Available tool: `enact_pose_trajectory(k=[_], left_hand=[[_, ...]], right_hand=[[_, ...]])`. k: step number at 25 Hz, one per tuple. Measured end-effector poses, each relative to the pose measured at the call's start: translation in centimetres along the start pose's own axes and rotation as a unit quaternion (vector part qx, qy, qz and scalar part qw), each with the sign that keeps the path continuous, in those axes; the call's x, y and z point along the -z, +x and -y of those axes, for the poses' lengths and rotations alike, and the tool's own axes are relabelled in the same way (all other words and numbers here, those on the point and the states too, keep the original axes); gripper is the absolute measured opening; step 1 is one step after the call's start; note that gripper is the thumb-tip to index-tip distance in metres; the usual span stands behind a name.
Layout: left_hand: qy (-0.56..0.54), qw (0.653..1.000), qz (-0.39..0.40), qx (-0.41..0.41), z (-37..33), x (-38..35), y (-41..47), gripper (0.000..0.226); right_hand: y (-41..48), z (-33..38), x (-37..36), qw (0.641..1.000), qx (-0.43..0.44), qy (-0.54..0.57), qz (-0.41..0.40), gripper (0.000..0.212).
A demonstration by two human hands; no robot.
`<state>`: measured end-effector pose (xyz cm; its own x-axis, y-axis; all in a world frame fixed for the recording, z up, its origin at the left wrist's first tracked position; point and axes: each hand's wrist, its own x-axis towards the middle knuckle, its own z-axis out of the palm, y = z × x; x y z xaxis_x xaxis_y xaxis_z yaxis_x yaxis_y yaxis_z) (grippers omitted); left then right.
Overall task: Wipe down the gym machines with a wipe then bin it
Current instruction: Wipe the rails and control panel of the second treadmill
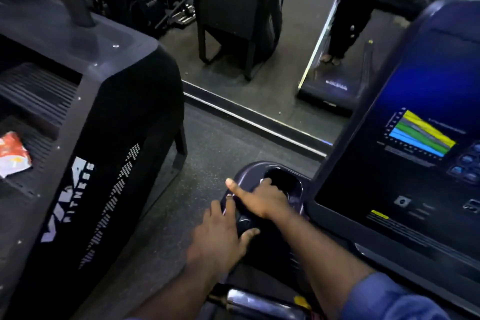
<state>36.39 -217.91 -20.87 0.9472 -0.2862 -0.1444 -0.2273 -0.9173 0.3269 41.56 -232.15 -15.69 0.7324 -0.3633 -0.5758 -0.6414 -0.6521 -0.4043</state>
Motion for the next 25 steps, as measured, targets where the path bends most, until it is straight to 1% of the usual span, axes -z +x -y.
enact_pose_trajectory(k=[2, 5, 6, 8, 10, 12, 14, 18, 20, 21, 22, 23, 25], left_hand=[[-0.021, 1.0, 0.006, -0.004, 0.1, 0.1, 0.0, 0.093], [-0.027, 1.0, 0.005, -0.005, 0.2, 0.4, -0.2, 0.099], [-0.027, 1.0, 0.006, -0.006, 0.3, 0.4, -0.1, 0.101], [-0.026, 1.0, 0.008, -0.007, 0.6, 0.5, -0.3, 0.103], [-0.027, 1.0, 0.013, -0.006, 0.6, 0.6, -0.2, 0.103], [-0.026, 0.999, 0.019, -0.006, 0.5, 0.8, -0.3, 0.103], [-0.029, 0.999, 0.021, -0.005, 0.3, 0.9, -0.1, 0.101], [-0.037, 0.999, 0.025, -0.005, 0.5, 0.4, 0.1, 0.102], [-0.03, 0.999, 0.026, -0.006, 0.5, 0.4, 0.1, 0.102], [-0.032, 0.999, 0.027, -0.006, 0.5, 0.3, 0.2, 0.103], [-0.033, 0.999, 0.023, -0.006, 0.6, 0.0, 0.2, 0.103], [-0.036, 0.999, 0.019, -0.007, 0.6, -0.1, 0.2, 0.103], [-0.047, 0.999, 0.014, -0.006, 0.7, -0.3, 0.3, 0.104]], right_hand=[[-1.0, -0.4, 0.2, 0.989, 0.036, -0.145, -0.006, 0.142], [-2.4, -0.8, 1.4, 0.946, 0.08, -0.315, 0.001, 0.118], [-2.6, -0.8, 1.6, 0.934, 0.078, -0.348, 0.009, 0.116], [-2.4, -0.8, 1.6, 0.915, 0.046, -0.4, 0.034, 0.125], [-1.5, -0.5, 1.5, 0.909, 0.007, -0.412, 0.066, 0.133], [-1.0, -0.4, 1.4, 0.924, -0.026, -0.374, 0.071, 0.132], [-0.4, -0.4, 1.0, 0.938, -0.035, -0.339, 0.059, 0.128], [0.7, -2.5, -0.2, 0.961, -0.001, -0.275, -0.016, 0.137], [0.7, -2.8, -0.1, 0.976, 0.016, -0.217, -0.012, 0.13], [0.6, -2.9, 0.0, 0.977, 0.029, -0.209, -0.01, 0.129], [0.5, -2.8, 0.0, 0.973, 0.05, -0.227, -0.005, 0.13], [0.5, -2.6, 0.0, 0.961, 0.066, -0.27, 0.004, 0.132], [0.3, -2.0, 0.4, 0.924, 0.074, -0.374, 0.025, 0.137]])
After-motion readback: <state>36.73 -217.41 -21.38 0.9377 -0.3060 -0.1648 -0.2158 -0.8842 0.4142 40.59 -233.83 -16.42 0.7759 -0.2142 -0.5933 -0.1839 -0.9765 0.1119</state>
